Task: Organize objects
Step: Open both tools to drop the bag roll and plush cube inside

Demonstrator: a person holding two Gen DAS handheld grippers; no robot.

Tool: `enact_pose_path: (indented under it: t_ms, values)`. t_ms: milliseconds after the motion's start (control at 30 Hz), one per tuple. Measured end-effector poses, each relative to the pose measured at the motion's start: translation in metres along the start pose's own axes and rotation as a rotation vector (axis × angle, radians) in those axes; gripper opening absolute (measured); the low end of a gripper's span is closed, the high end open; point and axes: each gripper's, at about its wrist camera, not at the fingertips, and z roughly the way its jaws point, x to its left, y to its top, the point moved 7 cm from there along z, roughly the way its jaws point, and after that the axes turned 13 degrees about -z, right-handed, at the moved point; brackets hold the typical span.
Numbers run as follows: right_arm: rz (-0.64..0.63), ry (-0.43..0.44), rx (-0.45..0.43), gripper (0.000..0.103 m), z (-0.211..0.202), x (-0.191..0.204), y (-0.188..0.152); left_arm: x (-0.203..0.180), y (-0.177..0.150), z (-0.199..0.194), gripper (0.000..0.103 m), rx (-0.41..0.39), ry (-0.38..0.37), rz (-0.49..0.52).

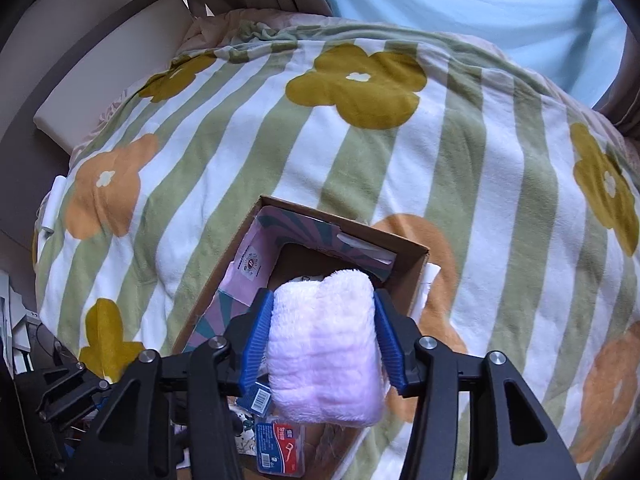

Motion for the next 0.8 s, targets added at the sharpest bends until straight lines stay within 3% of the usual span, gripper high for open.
enact_pose_path:
  t_ms: [33, 100, 167, 233, 567, 800]
  values:
    - [0.011, 0.005, 0.009, 0.074, 0.006, -0.003, 0.002, -0.003, 0.000, 0.002, 0.103, -0.002, -0.005, 0.015]
    - [0.035, 0.017, -0.006, 0.089, 0.011, -0.007, 0.005, -0.008, 0.000, 0.001, 0.103, -0.021, -0.032, 0.035]
    - [0.055, 0.014, -0.027, 0.092, 0.011, -0.013, 0.007, -0.009, -0.002, 0.006, 0.103, -0.005, -0.038, 0.041]
    - [0.061, 0.004, -0.014, 0.102, 0.013, -0.017, 0.005, -0.007, -0.004, 0.011, 0.103, 0.010, -0.033, 0.038]
    - [0.062, -0.009, 0.013, 0.102, 0.017, -0.018, -0.004, 0.002, -0.010, 0.015, 0.103, 0.036, -0.045, -0.005]
    - [0.048, -0.029, -0.006, 0.102, -0.004, -0.017, -0.002, -0.002, -0.010, 0.003, 0.103, 0.018, -0.037, -0.005]
